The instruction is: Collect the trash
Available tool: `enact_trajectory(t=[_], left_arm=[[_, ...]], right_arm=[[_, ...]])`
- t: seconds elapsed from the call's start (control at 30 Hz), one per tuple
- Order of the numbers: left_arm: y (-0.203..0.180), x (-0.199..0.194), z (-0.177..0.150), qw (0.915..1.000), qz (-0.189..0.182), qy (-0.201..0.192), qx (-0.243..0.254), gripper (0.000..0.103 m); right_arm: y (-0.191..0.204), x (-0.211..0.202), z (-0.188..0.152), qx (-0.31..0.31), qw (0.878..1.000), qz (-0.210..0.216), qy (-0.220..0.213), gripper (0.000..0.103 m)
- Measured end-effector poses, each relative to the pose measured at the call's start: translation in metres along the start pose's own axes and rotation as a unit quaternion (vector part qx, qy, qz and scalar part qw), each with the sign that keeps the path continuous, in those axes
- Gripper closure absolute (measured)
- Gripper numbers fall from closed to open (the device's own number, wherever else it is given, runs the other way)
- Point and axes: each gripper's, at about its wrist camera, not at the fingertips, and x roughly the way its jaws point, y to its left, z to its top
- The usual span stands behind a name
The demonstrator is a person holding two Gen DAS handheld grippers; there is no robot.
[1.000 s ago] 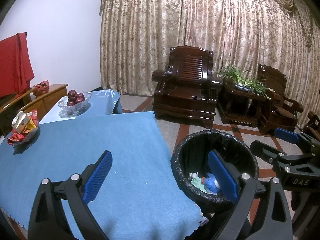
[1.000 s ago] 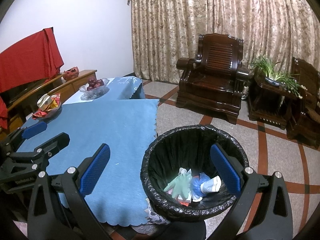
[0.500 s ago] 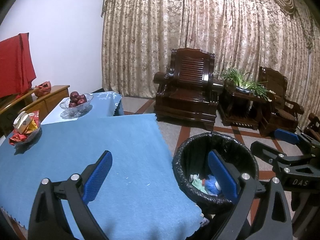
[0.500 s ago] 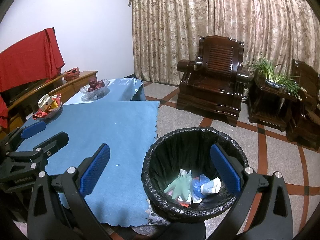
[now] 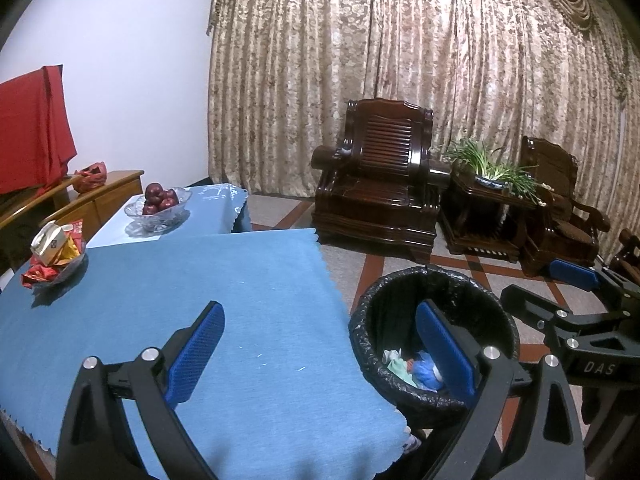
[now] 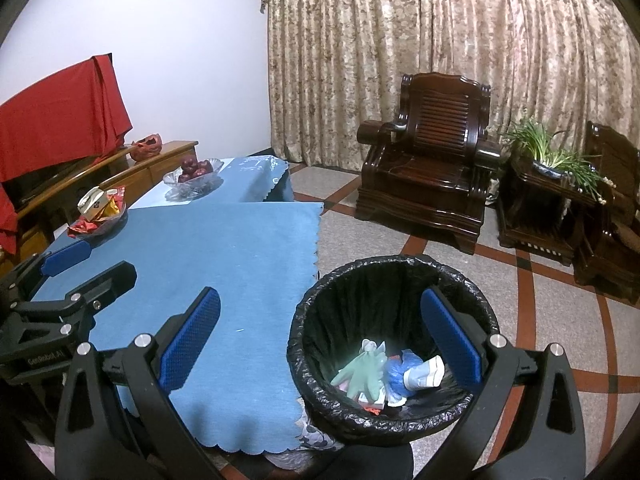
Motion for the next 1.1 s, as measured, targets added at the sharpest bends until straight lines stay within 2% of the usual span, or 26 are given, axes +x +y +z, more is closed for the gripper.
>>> enact_trajectory(t=[1.1], left_arm=[[-0.0026, 0.0010, 0.0018, 1.0000, -0.001, 0.009, 0.001, 0.008]], right_arm=[[0.0010, 0.0020, -0.0003, 0.001, 1.000, 0.001, 0.004, 0.005]])
